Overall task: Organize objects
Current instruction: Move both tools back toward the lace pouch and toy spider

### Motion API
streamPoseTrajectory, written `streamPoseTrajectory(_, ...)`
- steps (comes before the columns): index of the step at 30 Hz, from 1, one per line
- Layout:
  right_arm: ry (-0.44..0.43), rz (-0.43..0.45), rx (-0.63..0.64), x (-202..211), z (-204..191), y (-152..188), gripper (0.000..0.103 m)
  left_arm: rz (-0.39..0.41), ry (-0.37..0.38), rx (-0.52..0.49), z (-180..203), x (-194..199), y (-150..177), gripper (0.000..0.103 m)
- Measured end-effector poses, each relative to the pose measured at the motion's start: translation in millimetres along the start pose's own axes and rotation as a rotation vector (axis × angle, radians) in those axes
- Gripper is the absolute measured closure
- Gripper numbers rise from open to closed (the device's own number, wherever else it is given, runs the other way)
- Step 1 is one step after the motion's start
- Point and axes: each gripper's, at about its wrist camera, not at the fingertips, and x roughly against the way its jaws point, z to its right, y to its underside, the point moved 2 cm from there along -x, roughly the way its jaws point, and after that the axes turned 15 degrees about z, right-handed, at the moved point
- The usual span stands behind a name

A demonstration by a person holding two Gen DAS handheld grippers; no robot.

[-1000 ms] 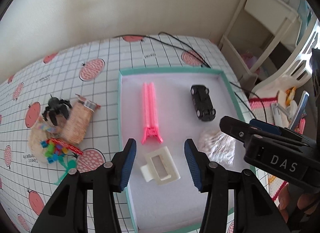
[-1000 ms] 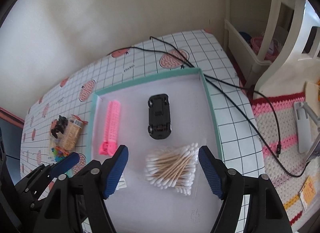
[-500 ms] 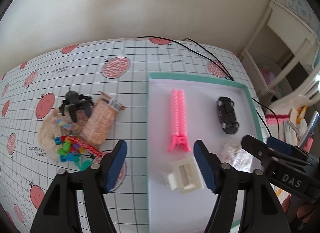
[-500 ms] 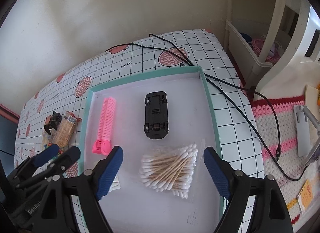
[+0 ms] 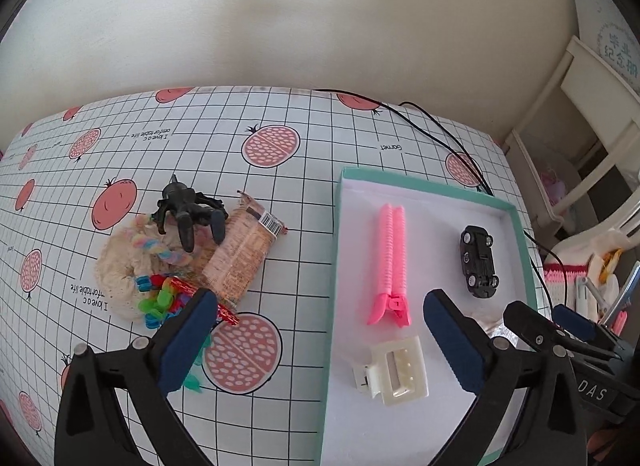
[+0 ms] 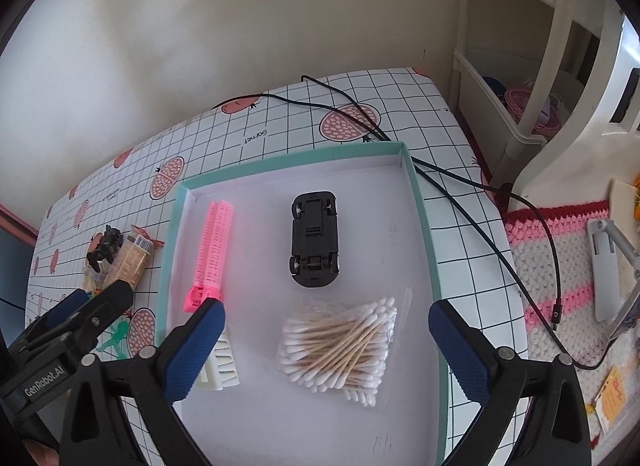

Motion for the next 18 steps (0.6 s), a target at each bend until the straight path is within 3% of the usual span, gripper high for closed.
streamPoseTrajectory(9,0.004,0.017,-0.003,4.4,-1.6,-3.6,0.0,0.021,0.032,0.027,-7.9,6.9,-6.8,0.0)
streamPoseTrajectory(18,-0.035,0.058,0.02,11.6,-33.3,-14.1,0.0,0.067,-0.019,0.095,-69.9,24.9,-24.7,0.0)
